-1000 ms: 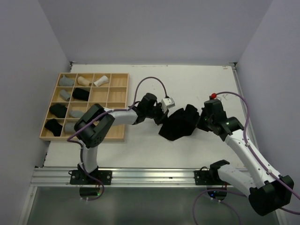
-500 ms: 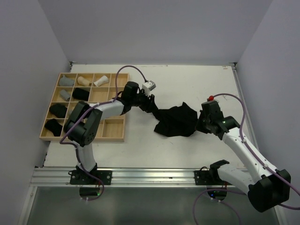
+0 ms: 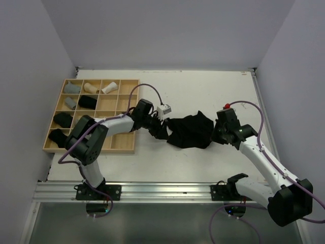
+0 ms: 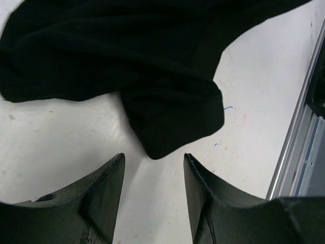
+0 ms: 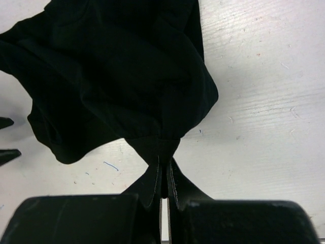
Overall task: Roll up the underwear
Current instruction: Flatten the underwear
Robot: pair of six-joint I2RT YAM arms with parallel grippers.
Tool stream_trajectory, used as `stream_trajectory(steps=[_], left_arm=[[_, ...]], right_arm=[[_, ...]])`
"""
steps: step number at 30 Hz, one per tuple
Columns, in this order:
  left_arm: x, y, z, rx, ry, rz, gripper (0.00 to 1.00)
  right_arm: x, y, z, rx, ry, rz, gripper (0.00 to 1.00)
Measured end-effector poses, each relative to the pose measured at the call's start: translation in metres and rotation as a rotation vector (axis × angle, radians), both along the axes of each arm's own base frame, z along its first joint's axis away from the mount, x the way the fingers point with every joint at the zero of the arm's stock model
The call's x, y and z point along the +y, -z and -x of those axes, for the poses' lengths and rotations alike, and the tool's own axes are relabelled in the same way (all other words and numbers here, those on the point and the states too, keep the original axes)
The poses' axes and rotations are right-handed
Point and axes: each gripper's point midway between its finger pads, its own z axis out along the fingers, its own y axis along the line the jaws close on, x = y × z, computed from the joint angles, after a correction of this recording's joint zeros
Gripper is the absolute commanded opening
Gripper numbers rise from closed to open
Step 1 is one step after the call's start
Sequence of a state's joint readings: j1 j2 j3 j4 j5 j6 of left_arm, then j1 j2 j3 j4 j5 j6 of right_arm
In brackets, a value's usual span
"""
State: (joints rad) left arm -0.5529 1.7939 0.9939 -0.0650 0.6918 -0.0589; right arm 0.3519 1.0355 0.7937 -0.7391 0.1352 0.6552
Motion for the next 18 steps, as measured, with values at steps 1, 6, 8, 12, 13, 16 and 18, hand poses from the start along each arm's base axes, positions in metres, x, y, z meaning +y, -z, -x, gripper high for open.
stream_trajectory(steps=[1,6,8,12,13,16,18], left_arm=[[-0.003,0.000,0.007,-0.005,0.012,-0.007,0.55],[-0.022,-0.010,0.027,-0.084,0.039,-0.046,0.56],[-0.025,-0.007,0.030,-0.089,0.025,-0.070,0.56],[-0.017,0.007,0.020,-0.087,-0.047,-0.132,0.56],[-0.015,0.009,0.018,-0.089,-0.058,-0.142,0.56],[-0.011,0.014,0.012,-0.098,-0.086,-0.167,0.56],[-0.010,0.018,0.011,-0.095,-0.091,-0.175,0.55]], right_arm=[[0.000,0.001,0.000,0.005,0.000,0.002,0.00],[0.001,0.005,0.000,0.012,-0.003,-0.001,0.00],[0.001,0.008,0.001,0.019,-0.003,0.001,0.00],[-0.002,0.010,0.003,0.024,0.000,0.012,0.00],[-0.002,0.011,0.004,0.027,0.001,0.014,0.00],[-0.005,0.019,0.010,0.051,0.000,0.024,0.00],[-0.007,0.027,0.016,0.072,-0.001,0.032,0.00]])
